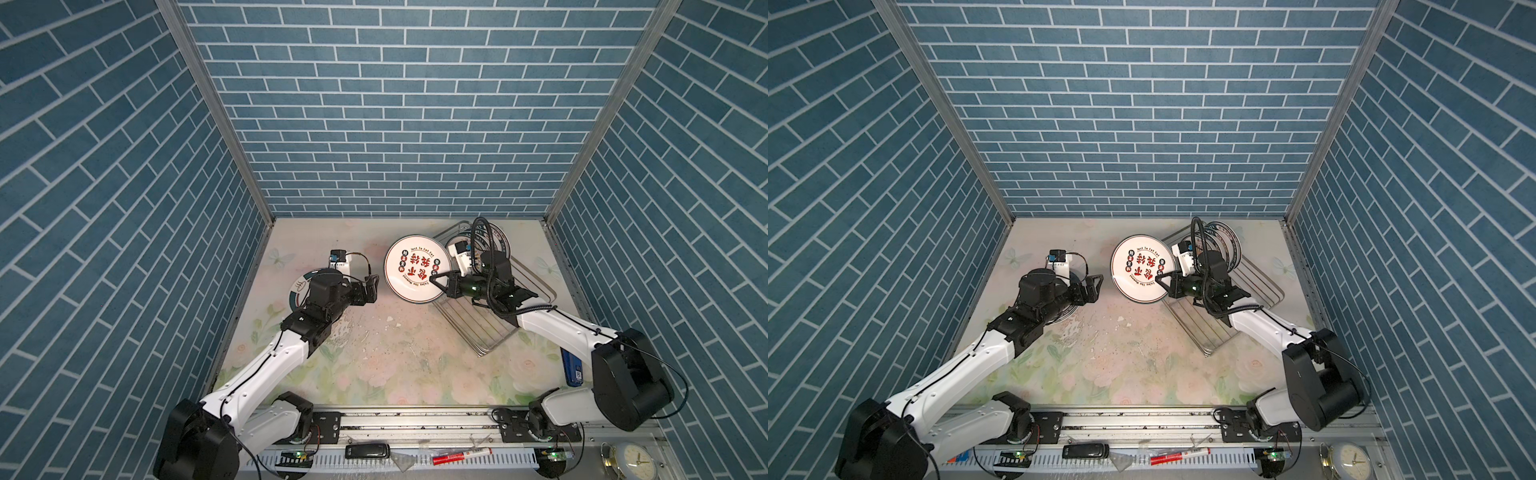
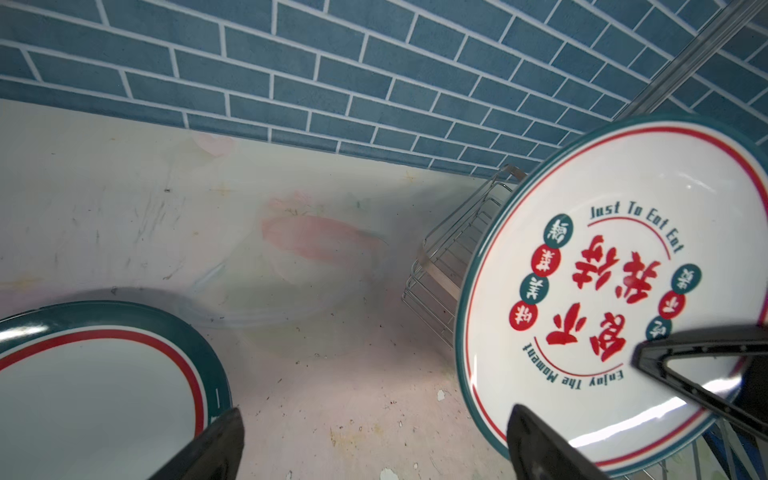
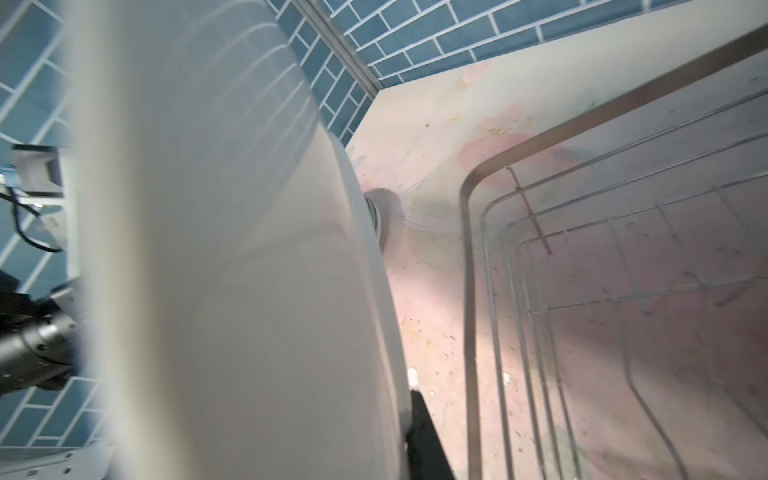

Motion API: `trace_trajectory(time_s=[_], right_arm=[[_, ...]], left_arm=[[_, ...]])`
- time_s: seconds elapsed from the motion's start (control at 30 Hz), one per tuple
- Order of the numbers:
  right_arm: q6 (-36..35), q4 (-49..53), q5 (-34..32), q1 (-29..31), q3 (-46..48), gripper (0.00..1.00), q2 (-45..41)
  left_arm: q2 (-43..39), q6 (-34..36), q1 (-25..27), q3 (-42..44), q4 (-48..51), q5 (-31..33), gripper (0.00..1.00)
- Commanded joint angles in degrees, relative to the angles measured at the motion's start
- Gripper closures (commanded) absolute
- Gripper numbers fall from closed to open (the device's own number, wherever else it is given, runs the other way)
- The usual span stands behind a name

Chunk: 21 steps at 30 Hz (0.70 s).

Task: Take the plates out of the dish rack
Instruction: 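Lift the outermost white plate from the rack with the right gripper toward the left gripper, then close the left gripper on the plate rim while the right gripper holds it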

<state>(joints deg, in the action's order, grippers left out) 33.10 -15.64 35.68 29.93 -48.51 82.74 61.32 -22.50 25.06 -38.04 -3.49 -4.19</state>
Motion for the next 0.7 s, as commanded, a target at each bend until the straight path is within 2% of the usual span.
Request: trace_trajectory(time_s=[0.0, 0.13, 0.4, 0.5, 0.67], right_arm=[[8.4, -6.9, 9.1, -0.1, -4.6, 1.00, 2.4], [13.5, -9.4, 11.7, 0.0, -5.9, 1.00, 5.5], [15.7, -12.3, 13.7, 0.8, -6.8, 1.00, 9.1], [15.6, -10.1, 13.6, 1.6, -8.2, 1.00, 10.0], [16.3, -10.6, 13.9, 2.7, -9.2, 1.00, 11.3]], left_arm=[[1.4, -0.5, 0.2, -1.7, -0.5, -3.4, 0.01], [2.7, -1.1, 0.1, -1.7, -1.1, -5.1, 0.01], [2.7, -2.3, -0.8, -1.4, -2.8, -7.1, 0.02], [4.6, -4.8, -2.5, -1.4, -4.8, -11.3, 0.07], [8.6, -6.2, -3.1, -1.7, -6.8, -15.8, 0.21]])
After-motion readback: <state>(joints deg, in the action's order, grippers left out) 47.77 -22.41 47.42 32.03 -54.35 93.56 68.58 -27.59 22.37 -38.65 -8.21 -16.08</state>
